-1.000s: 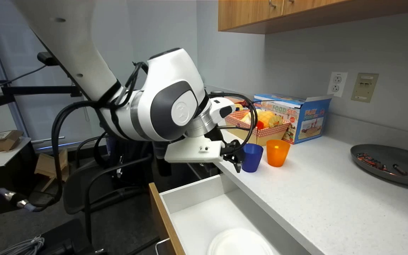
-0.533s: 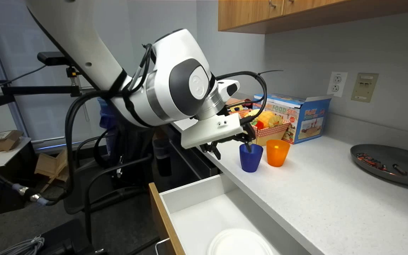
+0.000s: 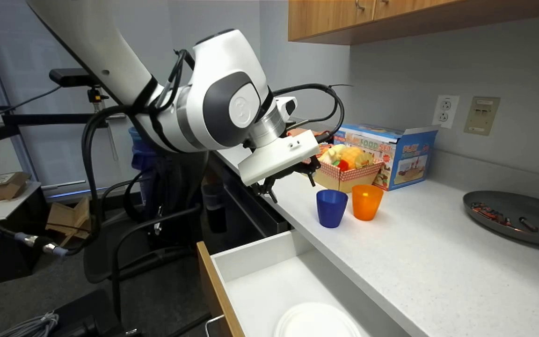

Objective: Open the drawer, put the blue cup inside it, and then close it

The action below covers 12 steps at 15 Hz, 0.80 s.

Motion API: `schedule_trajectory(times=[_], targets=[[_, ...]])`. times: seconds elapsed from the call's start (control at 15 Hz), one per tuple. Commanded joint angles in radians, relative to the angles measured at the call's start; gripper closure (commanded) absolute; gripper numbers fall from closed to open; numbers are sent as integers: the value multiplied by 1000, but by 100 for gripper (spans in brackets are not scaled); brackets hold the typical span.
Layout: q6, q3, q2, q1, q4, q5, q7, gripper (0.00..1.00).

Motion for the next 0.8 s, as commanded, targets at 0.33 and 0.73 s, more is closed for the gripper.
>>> schedule_trajectory(times=[0.33,0.73], targets=[[-56,-43,16,85,73,240,-327,0],[-103,-85,71,151,137,558,-596,0]])
